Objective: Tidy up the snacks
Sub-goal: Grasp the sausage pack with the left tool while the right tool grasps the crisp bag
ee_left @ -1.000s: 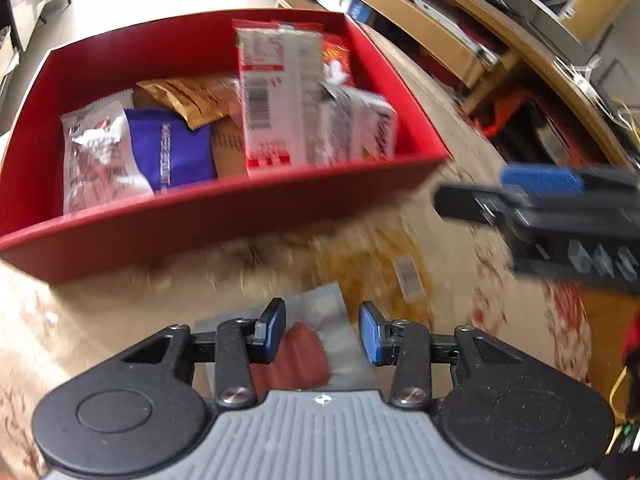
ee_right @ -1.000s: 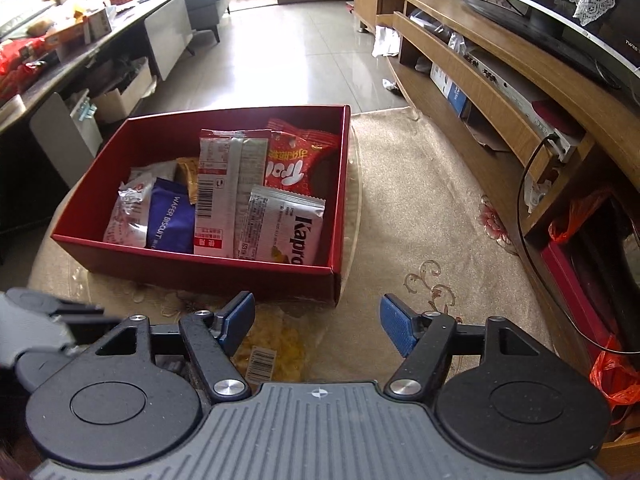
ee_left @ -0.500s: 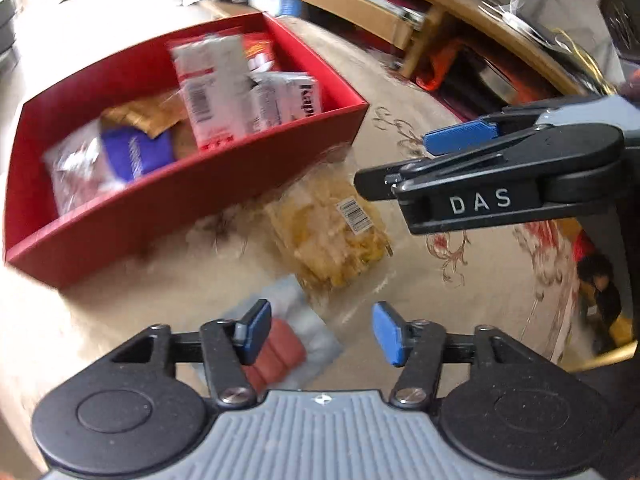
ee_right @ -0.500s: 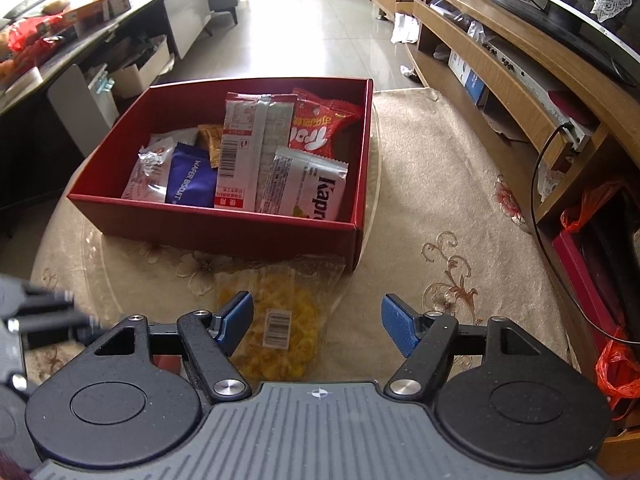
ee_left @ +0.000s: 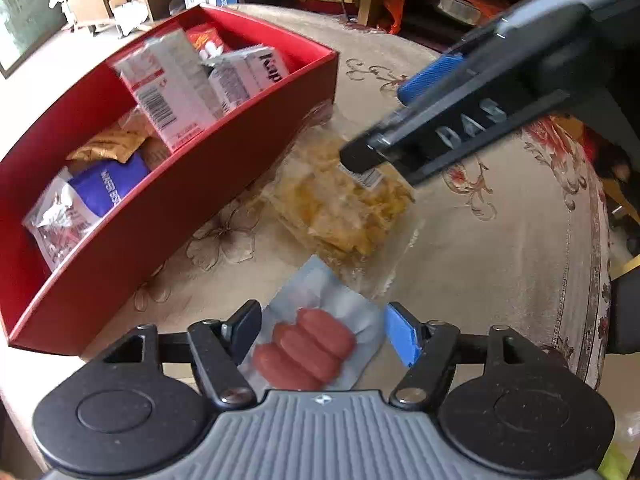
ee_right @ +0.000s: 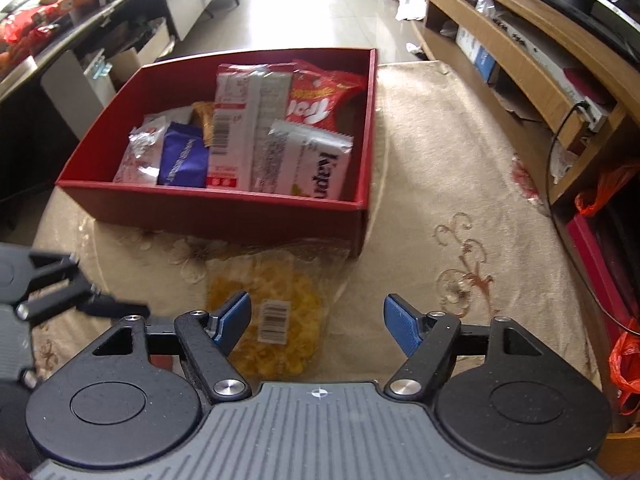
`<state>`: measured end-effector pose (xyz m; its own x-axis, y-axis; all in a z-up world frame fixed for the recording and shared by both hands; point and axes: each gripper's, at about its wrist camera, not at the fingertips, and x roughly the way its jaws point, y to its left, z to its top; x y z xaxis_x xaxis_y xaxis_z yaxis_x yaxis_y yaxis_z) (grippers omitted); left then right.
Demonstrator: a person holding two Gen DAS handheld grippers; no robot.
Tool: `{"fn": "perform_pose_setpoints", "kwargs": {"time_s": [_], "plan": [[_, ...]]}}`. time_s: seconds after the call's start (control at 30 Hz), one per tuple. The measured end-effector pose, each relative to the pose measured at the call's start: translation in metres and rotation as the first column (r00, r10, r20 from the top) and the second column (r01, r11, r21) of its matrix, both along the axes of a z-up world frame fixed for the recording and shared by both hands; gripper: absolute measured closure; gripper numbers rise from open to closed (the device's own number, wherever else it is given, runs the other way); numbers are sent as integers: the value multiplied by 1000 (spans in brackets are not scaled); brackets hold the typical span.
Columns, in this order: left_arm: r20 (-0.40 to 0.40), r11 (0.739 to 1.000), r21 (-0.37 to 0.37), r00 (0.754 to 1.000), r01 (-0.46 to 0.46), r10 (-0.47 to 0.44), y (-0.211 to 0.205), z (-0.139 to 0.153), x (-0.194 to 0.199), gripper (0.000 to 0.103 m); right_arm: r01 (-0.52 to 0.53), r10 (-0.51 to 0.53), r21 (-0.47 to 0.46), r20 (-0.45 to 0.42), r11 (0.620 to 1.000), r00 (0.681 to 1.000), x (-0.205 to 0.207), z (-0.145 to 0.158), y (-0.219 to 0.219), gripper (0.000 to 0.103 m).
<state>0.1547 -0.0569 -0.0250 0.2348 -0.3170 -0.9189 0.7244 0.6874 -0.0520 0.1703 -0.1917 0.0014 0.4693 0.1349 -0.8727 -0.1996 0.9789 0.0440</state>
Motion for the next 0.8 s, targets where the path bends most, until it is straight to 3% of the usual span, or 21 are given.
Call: {"fn": "perform_pose_setpoints", "kwargs": {"time_s": [0.1,0.13,0.23,0.37,0.47,0.57,0.63,0.8], "plan": [[-29,1000,9,999,17,-17,1,-8,0,35,-14,14,-6,-8,1000,1000,-1,-2,2,23],[-28,999,18,999,32,-31,0,-10,-4,30,-13,13,-6,-9,1000,1000,-1,-3,1,22],[6,994,53,996,92,-92,-4,-15,-24,21,-2,2,-9,-20,1000,1000,1,-5,-4,22],[54,988,110,992,109,-116,-10,-20,-44,19,4,-5,-12,-26,1000,1000,5,-7,-5,21],[46,994,102,998,36,-41,-8,-18,-43,25,3,-3,-5,-32,1000,999,7,-8,-2,20],[51,995,95,999,-22,17,-5,-15,-42,37,-6,6,1,-33,1000,999,8,-9,2,19],[54,995,86,997,-59,54,1,-12,-40,51,-19,19,4,-39,1000,999,8,-11,7,19],[54,988,79,990,-135,131,14,-9,-47,51,-35,35,-7,-53,999,998,13,-18,18,17]]}}
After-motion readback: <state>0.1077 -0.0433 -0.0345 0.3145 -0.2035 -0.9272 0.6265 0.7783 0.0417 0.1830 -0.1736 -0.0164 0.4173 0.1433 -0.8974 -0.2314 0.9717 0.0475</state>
